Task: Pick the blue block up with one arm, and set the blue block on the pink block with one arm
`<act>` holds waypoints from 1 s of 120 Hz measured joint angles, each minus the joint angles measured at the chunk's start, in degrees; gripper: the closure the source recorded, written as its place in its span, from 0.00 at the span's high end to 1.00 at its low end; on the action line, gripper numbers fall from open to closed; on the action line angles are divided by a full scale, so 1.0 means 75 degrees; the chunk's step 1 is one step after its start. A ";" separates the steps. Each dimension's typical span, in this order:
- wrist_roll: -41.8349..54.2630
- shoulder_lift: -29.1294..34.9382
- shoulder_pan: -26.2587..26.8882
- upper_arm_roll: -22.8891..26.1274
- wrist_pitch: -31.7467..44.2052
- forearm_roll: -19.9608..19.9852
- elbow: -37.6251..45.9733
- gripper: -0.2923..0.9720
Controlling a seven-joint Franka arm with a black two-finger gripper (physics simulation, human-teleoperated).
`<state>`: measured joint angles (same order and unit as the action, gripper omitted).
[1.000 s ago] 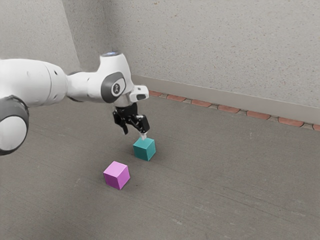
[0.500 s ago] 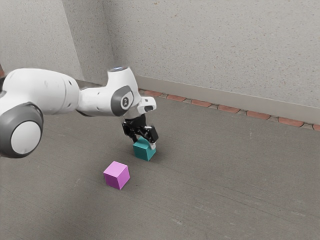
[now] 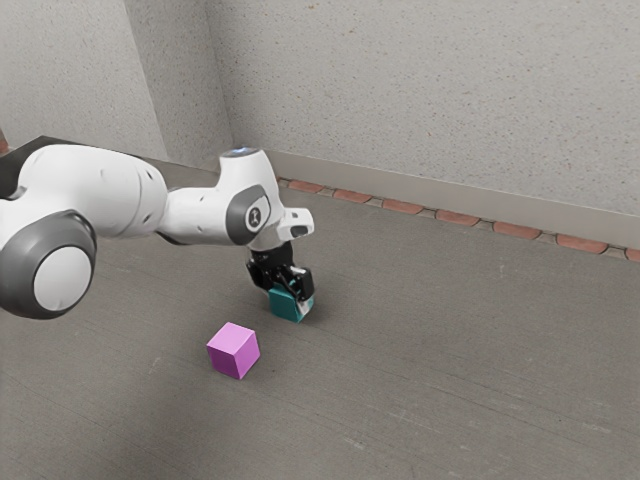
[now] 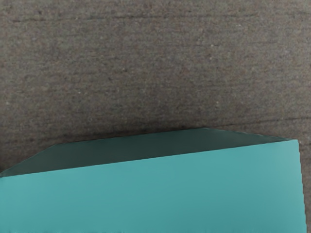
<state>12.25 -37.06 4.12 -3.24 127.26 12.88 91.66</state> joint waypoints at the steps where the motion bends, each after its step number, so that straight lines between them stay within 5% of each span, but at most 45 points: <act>1: -0.0003 0.0013 0.0003 -0.0005 0.0000 -0.0006 -0.0001 0.55; 28: -0.0023 0.1063 0.0465 -0.0421 -0.0152 -0.0098 0.0536 0.53; 63: -0.0264 0.4496 0.0817 -0.0817 -0.0273 -0.0628 0.4136 0.53; 120: -0.0843 0.4198 0.0831 -0.0823 0.0252 -0.0926 0.4686 0.53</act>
<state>5.93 -5.57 10.35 -9.41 129.16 5.94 126.80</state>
